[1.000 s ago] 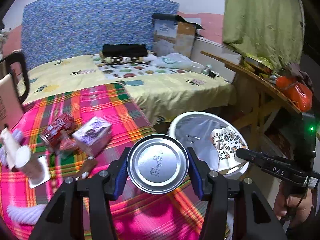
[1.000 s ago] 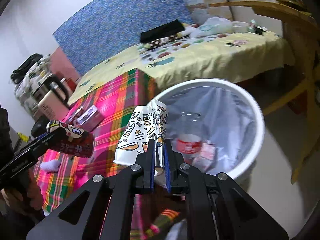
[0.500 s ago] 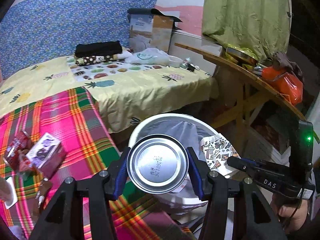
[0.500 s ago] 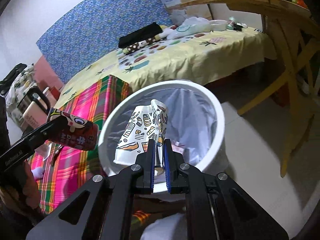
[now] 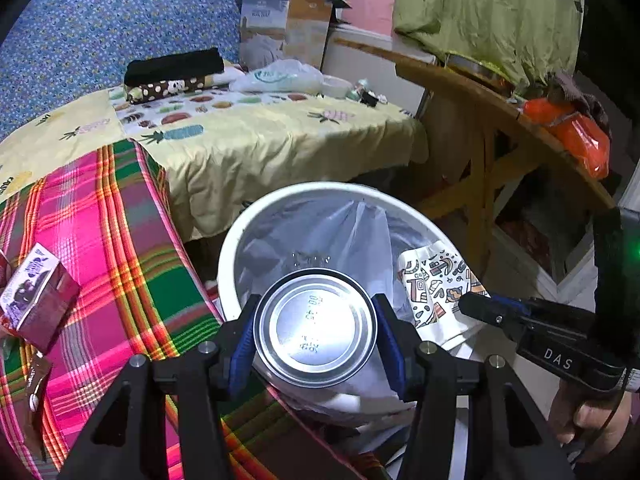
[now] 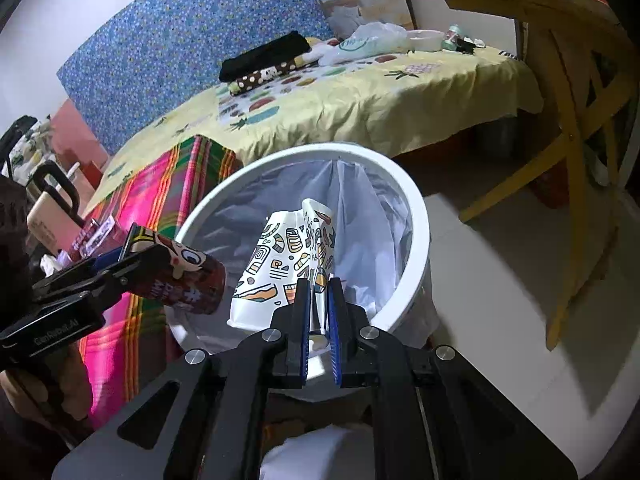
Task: Collect trash
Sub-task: 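Carry the cup and can over the bin and release them, then withdraw both tools from the bin back over the table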
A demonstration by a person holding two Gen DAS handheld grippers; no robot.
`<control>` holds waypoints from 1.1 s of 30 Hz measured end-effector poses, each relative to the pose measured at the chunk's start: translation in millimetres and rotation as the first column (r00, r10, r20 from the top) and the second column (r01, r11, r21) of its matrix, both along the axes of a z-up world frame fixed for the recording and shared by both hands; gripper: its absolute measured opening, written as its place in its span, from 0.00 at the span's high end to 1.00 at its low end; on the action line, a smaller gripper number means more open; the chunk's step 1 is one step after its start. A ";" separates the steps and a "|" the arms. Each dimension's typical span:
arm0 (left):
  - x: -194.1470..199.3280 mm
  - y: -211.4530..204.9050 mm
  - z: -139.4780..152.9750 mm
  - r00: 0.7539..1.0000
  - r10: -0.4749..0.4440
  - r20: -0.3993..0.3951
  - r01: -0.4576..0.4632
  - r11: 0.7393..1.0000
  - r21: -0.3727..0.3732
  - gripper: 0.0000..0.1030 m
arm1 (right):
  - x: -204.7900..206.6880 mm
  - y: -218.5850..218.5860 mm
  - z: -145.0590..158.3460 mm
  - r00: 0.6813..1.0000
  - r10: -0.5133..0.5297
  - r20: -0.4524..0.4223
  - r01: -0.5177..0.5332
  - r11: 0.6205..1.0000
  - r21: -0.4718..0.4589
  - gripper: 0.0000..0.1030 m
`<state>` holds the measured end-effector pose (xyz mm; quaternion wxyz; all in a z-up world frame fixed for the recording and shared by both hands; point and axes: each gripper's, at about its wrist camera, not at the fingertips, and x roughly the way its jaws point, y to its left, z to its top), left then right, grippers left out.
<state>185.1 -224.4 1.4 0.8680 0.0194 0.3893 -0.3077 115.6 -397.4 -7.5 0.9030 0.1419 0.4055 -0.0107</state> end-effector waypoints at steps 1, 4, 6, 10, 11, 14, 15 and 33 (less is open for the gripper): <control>0.5 -1.0 -1.3 1.000 -0.004 -0.005 0.004 1.000 0.004 0.46 | 0.6 0.3 -1.2 1.000 0.002 -0.009 -0.002 1.000 -0.003 0.92; 1.1 -2.5 -3.9 1.000 -0.013 -0.016 0.013 1.000 0.008 0.45 | 2.2 1.0 -3.0 1.000 0.008 -0.028 -0.008 1.000 -0.010 0.91; 1.0 -2.6 -4.4 1.000 -0.013 -0.014 0.013 1.000 0.010 0.45 | 2.2 1.7 -3.5 0.999 0.012 -0.035 -0.013 1.000 -0.016 0.91; 0.8 0.5 -2.4 1.000 -0.014 -0.006 0.014 1.000 0.001 0.37 | 0.4 2.4 -2.6 0.999 0.012 -0.030 -0.012 1.000 -0.028 0.89; 1.2 1.3 -2.4 1.000 -0.013 -0.004 0.013 1.000 0.000 0.36 | 0.7 3.3 -2.9 1.000 0.011 -0.029 -0.012 0.999 -0.030 0.87; 0.5 5.6 -1.6 1.000 -0.004 -0.003 0.004 1.000 -0.004 0.36 | 0.4 4.0 -1.9 1.000 0.005 -0.022 -0.006 0.999 -0.031 0.83; -0.6 7.9 -0.7 1.000 0.000 -0.001 0.000 1.000 -0.006 0.36 | -0.8 3.2 -0.7 1.000 0.004 -0.020 -0.005 1.000 -0.031 0.82; -39.0 72.8 11.7 0.990 0.138 0.038 -0.137 0.990 -0.021 0.36 | -14.9 53.0 24.9 0.987 0.141 0.080 -0.141 0.990 -0.006 0.53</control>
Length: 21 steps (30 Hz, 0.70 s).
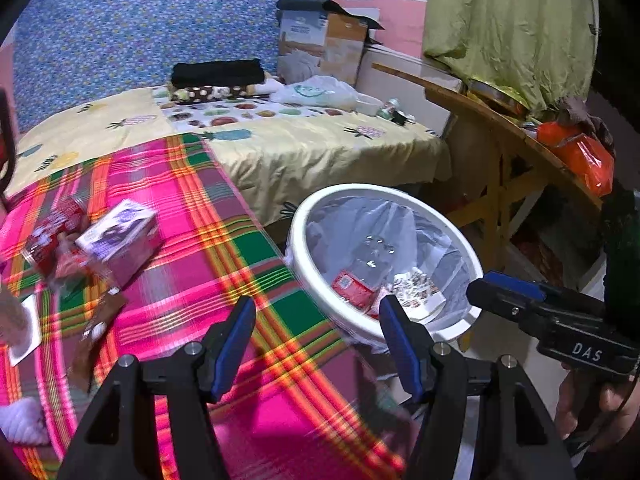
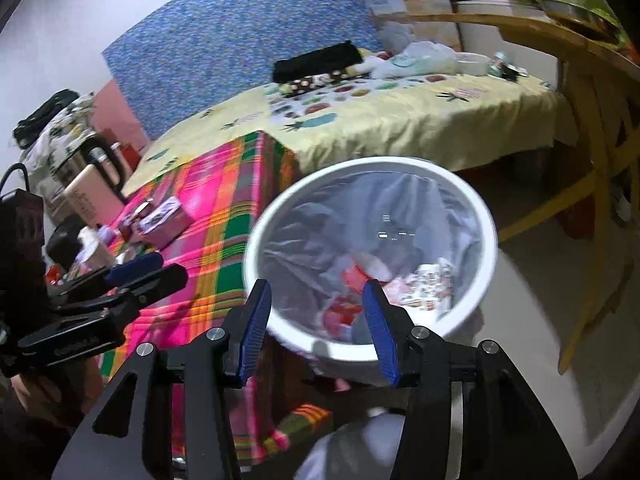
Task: Collect trash
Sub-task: 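Withdraw both tools from the bin back over the table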
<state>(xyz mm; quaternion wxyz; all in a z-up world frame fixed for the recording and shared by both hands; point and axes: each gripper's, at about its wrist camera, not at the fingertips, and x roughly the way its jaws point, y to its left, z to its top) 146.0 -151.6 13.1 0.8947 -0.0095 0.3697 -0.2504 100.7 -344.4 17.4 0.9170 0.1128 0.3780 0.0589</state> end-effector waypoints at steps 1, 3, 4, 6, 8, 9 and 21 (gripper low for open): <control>-2.3 4.8 0.1 1.000 0.011 0.003 -0.011 1.000 0.000 0.36 | 0.4 3.7 0.3 1.000 0.015 0.005 -0.015 1.000 0.009 0.53; -6.4 12.8 0.2 1.000 0.031 0.006 -0.031 1.000 0.000 0.36 | 0.1 9.5 1.2 0.999 0.038 0.012 -0.038 0.999 0.014 0.53; -8.6 17.1 0.2 0.999 0.037 0.008 -0.037 0.999 -0.002 0.36 | 0.3 13.2 1.3 0.999 0.049 0.016 -0.049 0.999 0.013 0.52; -12.6 25.2 -0.2 0.998 0.053 0.015 -0.053 0.999 0.000 0.36 | 1.3 18.0 1.3 0.998 0.062 0.018 -0.063 0.998 0.012 0.52; -16.1 32.8 -0.7 0.997 0.073 0.021 -0.073 0.997 0.002 0.36 | 1.8 22.0 0.6 0.997 0.073 0.018 -0.073 0.997 0.013 0.52; -17.7 36.5 -1.1 0.996 0.082 0.022 -0.082 0.997 0.001 0.36 | 2.7 24.9 0.0 0.997 0.082 0.015 -0.082 0.997 0.012 0.52; -36.2 82.9 -6.6 0.977 0.211 0.027 -0.211 0.977 0.011 0.36 | -3.0 57.7 -1.8 0.985 0.174 -0.006 -0.174 0.985 0.007 0.52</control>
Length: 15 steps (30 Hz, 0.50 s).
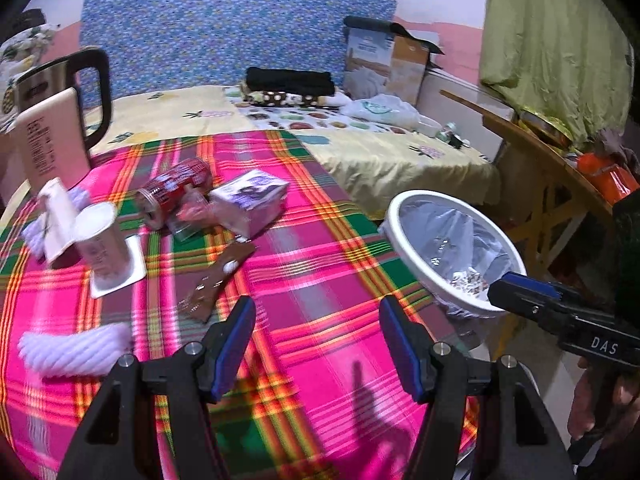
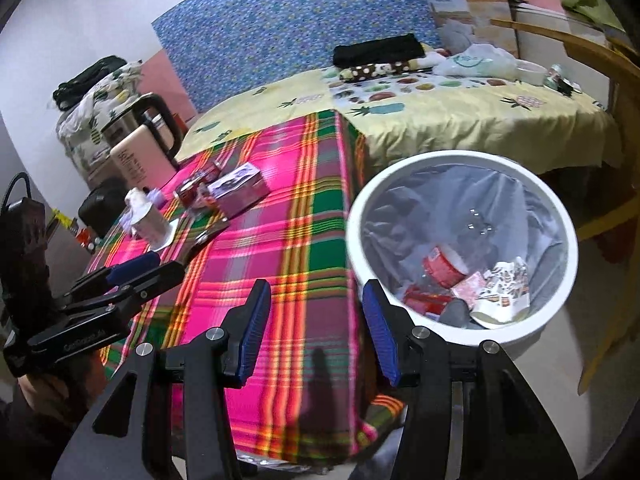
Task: Collect trash
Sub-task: 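Withdraw both tools from the bin back over the table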
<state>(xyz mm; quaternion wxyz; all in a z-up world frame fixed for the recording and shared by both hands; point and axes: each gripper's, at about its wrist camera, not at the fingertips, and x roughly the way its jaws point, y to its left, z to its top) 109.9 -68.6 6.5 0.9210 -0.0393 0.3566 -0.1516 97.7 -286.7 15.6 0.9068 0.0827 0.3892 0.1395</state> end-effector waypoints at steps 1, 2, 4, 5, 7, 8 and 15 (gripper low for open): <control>-1.9 4.6 -1.1 1.000 0.014 -0.001 -0.014 1.000 0.004 0.36 | 0.0 3.8 -0.4 1.000 0.010 -0.003 -0.010 1.000 0.002 0.52; -3.8 8.9 -2.2 1.000 0.024 -0.001 -0.024 1.000 0.005 0.36 | -1.3 7.8 -1.1 1.000 0.016 -0.005 -0.016 1.000 0.004 0.52; -7.1 18.2 -4.1 0.999 0.047 -0.004 -0.047 0.999 0.008 0.36 | -1.4 14.0 -2.5 0.999 0.033 -0.012 -0.033 0.999 0.005 0.52; -8.6 22.7 -5.0 0.998 0.059 -0.005 -0.059 0.998 0.010 0.36 | -1.7 17.7 -3.1 0.999 0.043 -0.014 -0.043 0.999 0.005 0.52; -11.7 31.7 -6.1 0.996 0.085 -0.003 -0.084 0.996 0.017 0.36 | -1.6 24.3 -3.5 0.998 0.063 -0.016 -0.063 0.998 0.006 0.52; -13.1 36.3 -6.2 0.995 0.097 -0.003 -0.097 0.995 0.018 0.36 | -1.8 28.5 -3.4 0.997 0.075 -0.017 -0.075 0.997 0.006 0.52; -19.8 73.1 -6.2 0.982 0.189 0.005 -0.189 0.982 0.018 0.36 | 2.6 48.8 0.2 0.992 0.122 -0.011 -0.122 0.992 -0.003 0.52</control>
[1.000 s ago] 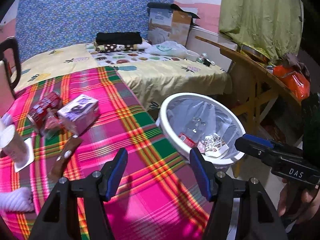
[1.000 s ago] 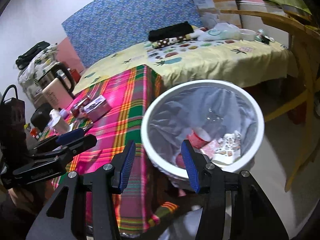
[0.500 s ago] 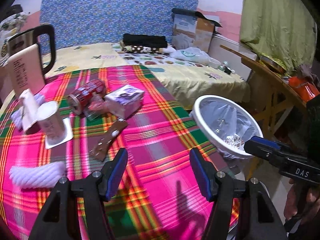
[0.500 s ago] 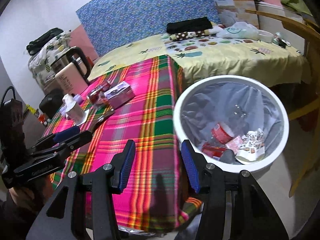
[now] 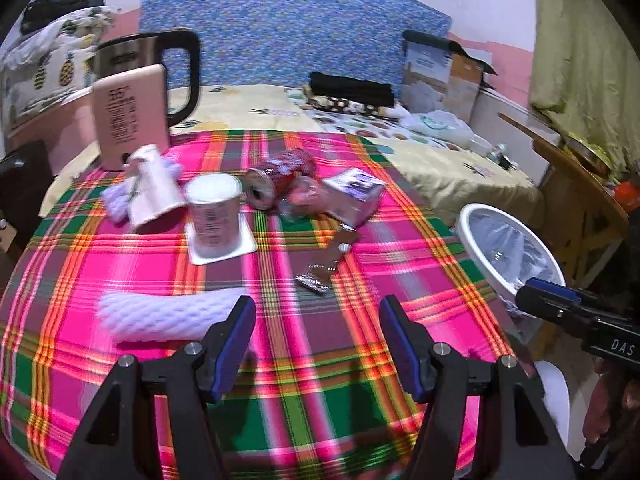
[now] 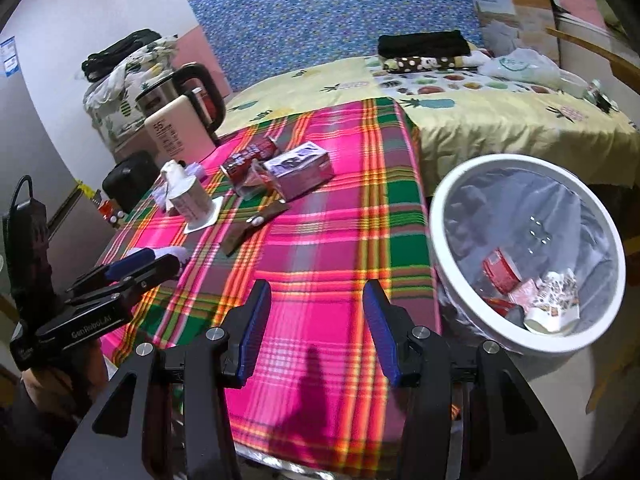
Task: Collect trash
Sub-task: 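Withdraw both tools from the bin back over the table, then grasp the white foam net sleeve with left tool while right grasps the white lidded cup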
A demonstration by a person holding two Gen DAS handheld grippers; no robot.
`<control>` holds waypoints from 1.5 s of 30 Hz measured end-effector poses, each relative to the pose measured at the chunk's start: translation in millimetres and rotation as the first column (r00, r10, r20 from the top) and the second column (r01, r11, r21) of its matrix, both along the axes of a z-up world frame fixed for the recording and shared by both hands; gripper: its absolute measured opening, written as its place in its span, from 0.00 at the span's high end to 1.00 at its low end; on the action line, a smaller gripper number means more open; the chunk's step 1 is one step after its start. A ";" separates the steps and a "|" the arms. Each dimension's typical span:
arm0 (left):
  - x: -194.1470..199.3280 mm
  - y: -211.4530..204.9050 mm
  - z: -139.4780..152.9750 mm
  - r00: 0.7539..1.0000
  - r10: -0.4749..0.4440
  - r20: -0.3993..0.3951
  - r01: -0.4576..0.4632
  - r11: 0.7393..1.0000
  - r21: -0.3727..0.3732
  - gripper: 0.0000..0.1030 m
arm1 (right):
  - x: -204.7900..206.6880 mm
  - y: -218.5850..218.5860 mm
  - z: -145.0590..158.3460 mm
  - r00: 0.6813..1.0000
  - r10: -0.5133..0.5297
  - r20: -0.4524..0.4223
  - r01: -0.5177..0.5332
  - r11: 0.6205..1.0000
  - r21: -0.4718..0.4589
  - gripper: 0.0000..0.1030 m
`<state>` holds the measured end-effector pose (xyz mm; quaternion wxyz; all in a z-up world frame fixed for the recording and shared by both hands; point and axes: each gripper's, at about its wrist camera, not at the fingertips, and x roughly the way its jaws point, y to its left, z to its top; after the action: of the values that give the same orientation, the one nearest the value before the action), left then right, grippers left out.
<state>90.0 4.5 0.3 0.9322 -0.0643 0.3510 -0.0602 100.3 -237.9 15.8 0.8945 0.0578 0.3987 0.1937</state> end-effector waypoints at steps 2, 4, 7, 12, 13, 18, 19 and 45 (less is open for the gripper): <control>-0.1 10.2 0.8 1.000 0.028 0.002 -0.028 1.000 0.000 0.36 | 3.2 5.9 1.2 1.000 0.010 0.002 -0.010 1.000 -0.004 0.52; -0.3 19.7 1.6 0.998 0.057 0.005 -0.057 0.998 0.001 0.36 | 4.7 11.6 1.4 1.000 0.018 0.003 -0.018 1.000 -0.004 0.52; -1.9 32.4 2.7 0.996 0.094 0.012 -0.094 0.996 0.006 0.36 | 7.0 19.5 0.8 0.999 0.033 0.000 -0.033 0.999 -0.005 0.52; -4.6 51.8 -1.4 0.990 0.141 -0.002 -0.141 0.990 -0.005 0.36 | 8.8 30.3 -0.8 0.998 0.055 -0.007 -0.055 0.998 -0.010 0.52; -4.5 55.5 -3.3 0.989 0.150 -0.009 -0.150 0.989 -0.007 0.36 | 9.3 32.0 -1.4 0.998 0.058 -0.009 -0.058 0.998 -0.011 0.52; -1.0 68.6 -11.8 0.982 0.181 -0.049 -0.182 0.983 -0.025 0.36 | 12.8 40.7 -3.2 0.997 0.075 -0.020 -0.075 0.997 -0.013 0.52; -0.5 71.9 -14.5 0.980 0.190 -0.065 -0.193 0.981 -0.035 0.36 | 13.2 42.2 -2.7 0.997 0.078 -0.020 -0.078 0.997 -0.014 0.52; 55.5 86.7 -40.2 0.945 0.269 -0.188 -0.292 0.950 -0.106 0.65 | 30.3 55.1 -8.2 0.995 0.086 -0.046 -0.088 0.996 -0.031 0.52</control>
<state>145.5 91.2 -39.9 0.8913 -0.1804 0.4121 0.0560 130.6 -182.7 7.7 0.8769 0.0299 0.4240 0.2245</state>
